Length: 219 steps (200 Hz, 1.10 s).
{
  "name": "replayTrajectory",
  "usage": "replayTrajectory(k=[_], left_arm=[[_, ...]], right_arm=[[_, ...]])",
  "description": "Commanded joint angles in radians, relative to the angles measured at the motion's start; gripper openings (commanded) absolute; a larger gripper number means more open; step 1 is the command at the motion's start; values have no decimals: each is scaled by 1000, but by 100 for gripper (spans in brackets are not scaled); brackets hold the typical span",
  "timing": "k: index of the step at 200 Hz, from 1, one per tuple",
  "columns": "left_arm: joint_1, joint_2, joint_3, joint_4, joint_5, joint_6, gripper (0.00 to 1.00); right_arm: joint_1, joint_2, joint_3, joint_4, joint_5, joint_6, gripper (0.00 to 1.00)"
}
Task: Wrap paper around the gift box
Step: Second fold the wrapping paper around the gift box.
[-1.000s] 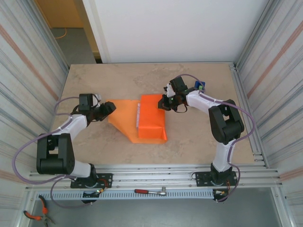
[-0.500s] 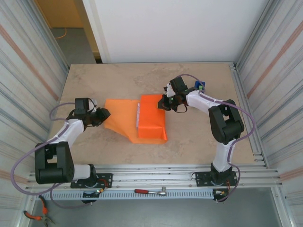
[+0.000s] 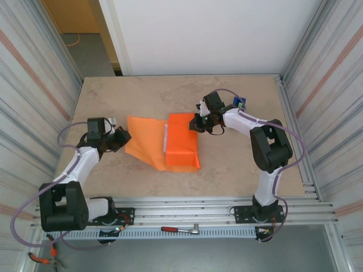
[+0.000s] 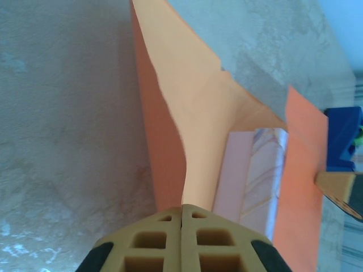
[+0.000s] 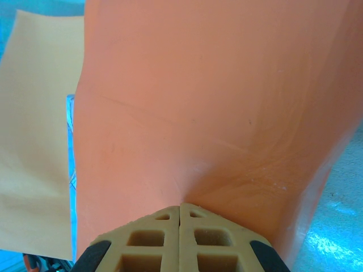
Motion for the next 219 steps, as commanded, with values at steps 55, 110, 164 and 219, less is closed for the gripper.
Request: replayTrajectory(k=[55,110,164,219], left_arm=[[-238,-86,52,57,24,-25,3],[-445,39,151,110,-47,-109,3],[-574,207,247,152,-62,-176,3],[-653,361,349,106,-59,-198,4]], right_arm=[[8,46,-42,-69,54,-30,0],[9,46,-44,-68,54,-30,0],[13,50,-45,-66,51,-26,0],[15,52,-51,-58,49,-23,0]])
